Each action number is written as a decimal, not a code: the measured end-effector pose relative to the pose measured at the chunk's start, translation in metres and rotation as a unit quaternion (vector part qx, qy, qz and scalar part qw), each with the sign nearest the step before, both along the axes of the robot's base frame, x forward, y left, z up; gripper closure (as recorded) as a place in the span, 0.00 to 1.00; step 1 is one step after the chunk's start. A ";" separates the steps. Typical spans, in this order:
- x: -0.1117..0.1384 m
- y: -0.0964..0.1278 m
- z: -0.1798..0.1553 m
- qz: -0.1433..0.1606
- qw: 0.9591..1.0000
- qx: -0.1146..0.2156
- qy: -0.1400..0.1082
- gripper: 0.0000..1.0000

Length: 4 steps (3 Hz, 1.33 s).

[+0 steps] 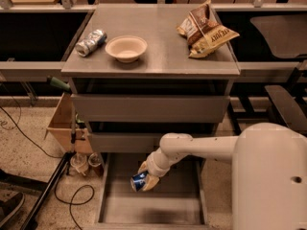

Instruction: Pick pepsi can from bottom drawer and place on counter

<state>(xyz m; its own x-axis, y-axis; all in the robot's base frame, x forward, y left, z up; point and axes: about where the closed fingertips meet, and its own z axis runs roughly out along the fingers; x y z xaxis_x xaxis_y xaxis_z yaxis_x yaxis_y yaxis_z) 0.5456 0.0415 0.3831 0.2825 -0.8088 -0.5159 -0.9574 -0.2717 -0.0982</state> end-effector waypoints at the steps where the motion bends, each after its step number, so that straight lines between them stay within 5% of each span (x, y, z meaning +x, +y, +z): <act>1: -0.017 -0.018 0.067 0.001 0.999 -0.033 -0.001 1.00; 2: -0.018 -0.048 0.148 -0.026 0.997 -0.074 -0.004 1.00; 3: 0.002 -0.072 0.258 -0.067 0.990 -0.121 -0.029 1.00; 4: -0.008 -0.082 0.298 -0.063 0.987 -0.142 -0.037 1.00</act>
Offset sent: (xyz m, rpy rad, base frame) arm 0.0154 -0.1033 0.3590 -0.2946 -0.1602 -0.1642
